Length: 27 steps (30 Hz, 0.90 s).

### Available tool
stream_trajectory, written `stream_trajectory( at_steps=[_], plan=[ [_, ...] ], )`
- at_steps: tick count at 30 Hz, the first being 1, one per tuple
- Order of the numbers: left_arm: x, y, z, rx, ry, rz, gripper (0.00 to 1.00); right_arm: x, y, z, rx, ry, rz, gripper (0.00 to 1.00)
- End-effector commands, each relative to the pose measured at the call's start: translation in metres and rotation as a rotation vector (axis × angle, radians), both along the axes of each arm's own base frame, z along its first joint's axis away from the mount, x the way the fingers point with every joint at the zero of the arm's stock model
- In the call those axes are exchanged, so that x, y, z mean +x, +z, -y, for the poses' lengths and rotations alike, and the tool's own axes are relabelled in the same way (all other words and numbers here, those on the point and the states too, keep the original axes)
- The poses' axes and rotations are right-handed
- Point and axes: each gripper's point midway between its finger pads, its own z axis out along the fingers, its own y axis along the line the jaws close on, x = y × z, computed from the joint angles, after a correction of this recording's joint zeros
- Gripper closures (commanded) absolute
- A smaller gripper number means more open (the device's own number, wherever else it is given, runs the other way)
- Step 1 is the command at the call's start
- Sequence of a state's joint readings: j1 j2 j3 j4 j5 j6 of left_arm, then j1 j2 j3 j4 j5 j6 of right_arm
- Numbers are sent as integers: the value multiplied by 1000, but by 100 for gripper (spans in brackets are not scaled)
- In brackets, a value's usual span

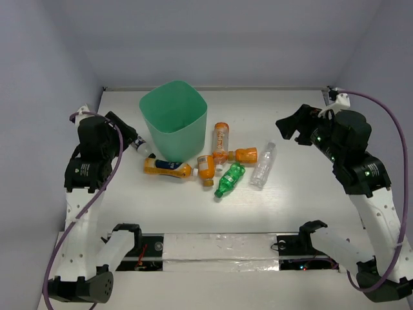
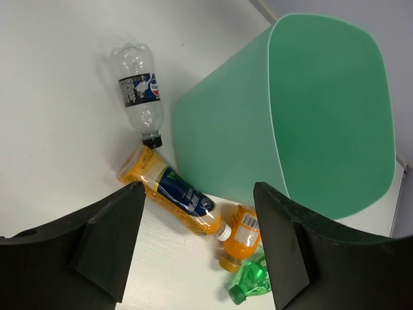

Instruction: Put the plastic bottles in the bin

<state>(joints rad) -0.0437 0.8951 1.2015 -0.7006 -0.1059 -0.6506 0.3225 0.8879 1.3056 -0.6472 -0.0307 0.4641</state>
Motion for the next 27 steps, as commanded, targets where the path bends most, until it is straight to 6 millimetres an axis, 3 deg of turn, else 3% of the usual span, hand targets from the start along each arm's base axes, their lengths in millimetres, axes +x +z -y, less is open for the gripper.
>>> stream_trajectory(
  at_steps=[1,2,3,4,5,6,10,12,16,17,18,20,21,24,26,27],
  plan=[
    [3,14,-4,18,12,69,35,1,1,1,-7,-9,10,33],
    [3,8,-6,25,20,57,37,1,-1,-1,-4,1,4,58],
    [3,8,-6,21,23,57,39,1,-2,-1,-6,1,0,58],
    [2,1,-12,33,53,43,42,1,-2,-2,-4,5,-4,88],
    [1,-5,-14,38,67,63,51,2,-8,-1,-13,0,-27,100],
    [2,4,-14,31,70,102,57,2,-11,-2,-16,0,-34,100],
    [8,-41,-19,20,105,8,94,6,-28,-2,-37,0,-69,100],
    [17,-57,-25,1,134,-21,100,8,-36,-3,-40,0,-89,100],
    [40,-83,-37,-54,166,-36,100,10,-52,-4,-39,-3,-119,100],
    [45,-89,-41,-69,177,-49,96,12,-57,-5,-36,-3,-125,100],
    [53,-101,-52,-87,203,-76,85,12,-58,-6,-34,0,-127,100],
    [62,-114,-54,-123,201,-97,73,14,-61,-6,-36,-2,-136,100],
    [72,-121,-58,-129,204,-100,57,15,-63,-6,-41,-4,-139,100],
    [91,-137,-59,-167,174,-121,34,17,-62,-3,-56,-15,-127,100],
    [103,-137,-59,-167,161,-125,31,18,-63,-3,-66,-15,-132,95],
    [110,-149,-60,-168,156,-150,29,18,-65,-3,-70,-15,-137,92]
  ],
)
